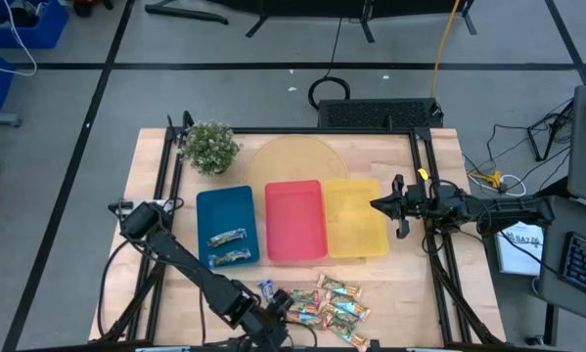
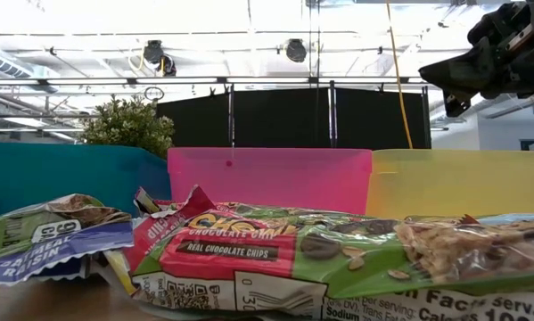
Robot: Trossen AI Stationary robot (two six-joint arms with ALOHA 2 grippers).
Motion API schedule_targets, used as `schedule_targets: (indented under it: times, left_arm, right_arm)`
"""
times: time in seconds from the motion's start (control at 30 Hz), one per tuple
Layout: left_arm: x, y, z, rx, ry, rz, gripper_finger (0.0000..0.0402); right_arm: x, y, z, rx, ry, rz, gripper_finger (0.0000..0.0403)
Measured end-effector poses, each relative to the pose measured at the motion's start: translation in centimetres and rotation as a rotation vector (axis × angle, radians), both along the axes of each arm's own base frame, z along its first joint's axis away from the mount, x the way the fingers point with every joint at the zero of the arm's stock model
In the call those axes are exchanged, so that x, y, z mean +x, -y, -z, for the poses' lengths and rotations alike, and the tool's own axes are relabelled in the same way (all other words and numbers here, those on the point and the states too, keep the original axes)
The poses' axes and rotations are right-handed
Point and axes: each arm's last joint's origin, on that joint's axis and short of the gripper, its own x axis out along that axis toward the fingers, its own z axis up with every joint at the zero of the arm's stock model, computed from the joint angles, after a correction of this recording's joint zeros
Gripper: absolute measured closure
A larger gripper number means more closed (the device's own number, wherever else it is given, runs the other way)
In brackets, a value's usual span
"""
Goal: Pick and place Granola Bars by type
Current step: Put the blue granola bar into the blue bin
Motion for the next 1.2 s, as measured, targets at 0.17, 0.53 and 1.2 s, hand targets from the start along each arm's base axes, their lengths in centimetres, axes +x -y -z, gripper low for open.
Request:
schedule_targets:
  times: [0.17, 0.53, 1.2]
  left_arm:
    - [-0.3, -0.3, 1.3, 0.143, -0.028, 0.113, 0.0153]
    - [0.8, -2.2, 2.2, 0.163, -0.053, 0.099, 0.0127]
    - [-1.1, -4.4, 6.8, 0.120, -0.206, -0.015, 0.0202]
  right_arm:
    - [0.0, 0.0, 0.0, 0.000, -0.001, 0.000, 0.0403]
    - [0.0, 0.0, 0.1, 0.000, -0.007, -0.001, 0.0403]
    - [0.0, 0.0, 0.1, 0.000, -0.014, -0.001, 0.0403]
